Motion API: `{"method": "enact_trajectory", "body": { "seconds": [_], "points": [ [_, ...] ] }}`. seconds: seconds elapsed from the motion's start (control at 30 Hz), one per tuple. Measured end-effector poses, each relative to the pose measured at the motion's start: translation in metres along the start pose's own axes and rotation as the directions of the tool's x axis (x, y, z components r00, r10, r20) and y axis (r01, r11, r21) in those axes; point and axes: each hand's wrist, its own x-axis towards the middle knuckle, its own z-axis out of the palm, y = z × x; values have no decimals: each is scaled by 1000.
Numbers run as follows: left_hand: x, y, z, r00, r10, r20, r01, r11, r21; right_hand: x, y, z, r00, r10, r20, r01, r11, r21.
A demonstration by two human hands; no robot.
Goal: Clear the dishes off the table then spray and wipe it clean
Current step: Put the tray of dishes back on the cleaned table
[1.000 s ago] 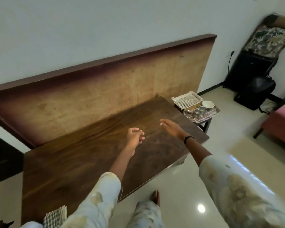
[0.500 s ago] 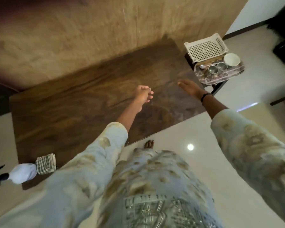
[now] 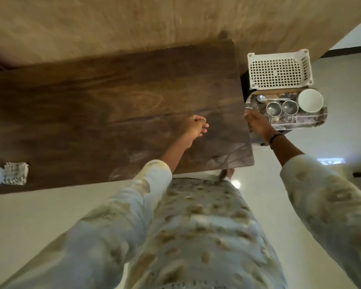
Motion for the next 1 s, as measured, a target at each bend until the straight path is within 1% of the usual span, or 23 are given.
{"method": "enact_trajectory", "body": {
  "seconds": [0.07,0.1,0.2,0.3,0.37,0.4,0.43,0.5,0.57,0.63,0.7,0.77,0.8,0.87,0.93,1.0],
  "points": [
    [12,2,36,999,-35,3,35,999,-26,10,12,-20,1000,-9,-11,9,999,-36],
    [20,4,55,999,-51,9,51,998,-41,18,20,-33,999,-4,-43,2,999,-44],
    [42,6,107,993,-113,42,116,990,-76,43,50,-70,988,18,-151,-22,999,-25],
    [62,3,149,981,-180,67,186,977,-107,59,83,-107,960,1,-280,-23,997,-74],
    [75,1,176,977,-206,55,211,972,-108,69,108,-132,937,4,-349,-51,991,-124],
    [80,0,185,980,-195,35,197,977,-86,73,119,-143,918,19,-395,-82,986,-143],
    [88,0,195,985,-170,6,170,985,-30,79,130,-154,895,42,-443,-128,978,-166],
    [103,1,208,997,-73,-32,78,981,178,94,155,-177,838,74,-541,-209,959,-193],
    [119,3,213,998,61,-26,-46,917,395,107,178,-195,783,110,-613,-264,950,-166],
    [141,7,218,980,197,-40,-135,789,599,124,201,-206,748,156,-645,-296,948,-114],
    [164,13,223,947,317,-49,-181,656,733,139,220,-210,745,187,-640,-307,948,-79],
    [182,18,229,921,389,-33,-211,568,795,153,239,-212,760,231,-608,-340,938,-69],
    [191,21,232,913,408,-30,-214,540,814,160,246,-213,763,278,-584,-371,928,-43],
    [207,22,239,913,406,-25,-197,496,845,171,257,-212,762,359,-539,-416,909,17],
    [218,23,246,921,390,-23,-169,452,876,178,264,-209,770,390,-505,-428,903,44],
    [226,23,250,915,402,-38,-148,422,894,181,266,-207,767,412,-492,-443,894,59]
  ]
}}
